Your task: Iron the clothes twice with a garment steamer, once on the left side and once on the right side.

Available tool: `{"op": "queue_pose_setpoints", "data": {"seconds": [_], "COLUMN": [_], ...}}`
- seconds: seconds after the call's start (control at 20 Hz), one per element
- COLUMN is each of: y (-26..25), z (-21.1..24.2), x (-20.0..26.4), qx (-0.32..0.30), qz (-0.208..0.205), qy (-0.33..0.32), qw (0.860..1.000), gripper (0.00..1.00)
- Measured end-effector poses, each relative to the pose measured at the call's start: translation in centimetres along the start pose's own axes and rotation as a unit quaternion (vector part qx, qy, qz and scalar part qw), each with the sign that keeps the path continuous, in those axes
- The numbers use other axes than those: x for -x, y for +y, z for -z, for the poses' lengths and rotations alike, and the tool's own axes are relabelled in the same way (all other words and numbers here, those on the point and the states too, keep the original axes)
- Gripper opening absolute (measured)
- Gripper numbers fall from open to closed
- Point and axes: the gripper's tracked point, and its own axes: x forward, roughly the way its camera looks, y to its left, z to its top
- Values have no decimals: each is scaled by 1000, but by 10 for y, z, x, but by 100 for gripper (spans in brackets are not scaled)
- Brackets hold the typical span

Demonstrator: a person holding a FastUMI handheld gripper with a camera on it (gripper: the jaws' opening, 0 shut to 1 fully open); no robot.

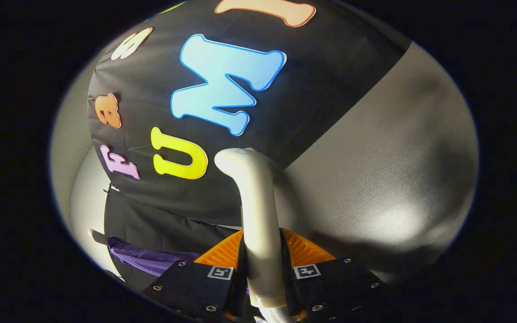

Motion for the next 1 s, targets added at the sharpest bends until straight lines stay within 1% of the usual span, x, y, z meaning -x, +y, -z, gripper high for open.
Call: {"op": "queue_pose_setpoints", "data": {"seconds": [0.15, 0.2, 0.3, 0.55, 1.0], "y": [7, 9, 20, 68, 126], "z": [5, 8, 16, 56, 157], "x": [14, 18, 30, 62, 106], "qx": [30, 44, 61, 81, 116], "qz": [20, 33, 39, 11, 16], "qy": [-22, -31, -48, -77, -115], "qw": [999, 998, 996, 994, 986], "gripper": [33, 33, 33, 33, 33]}}
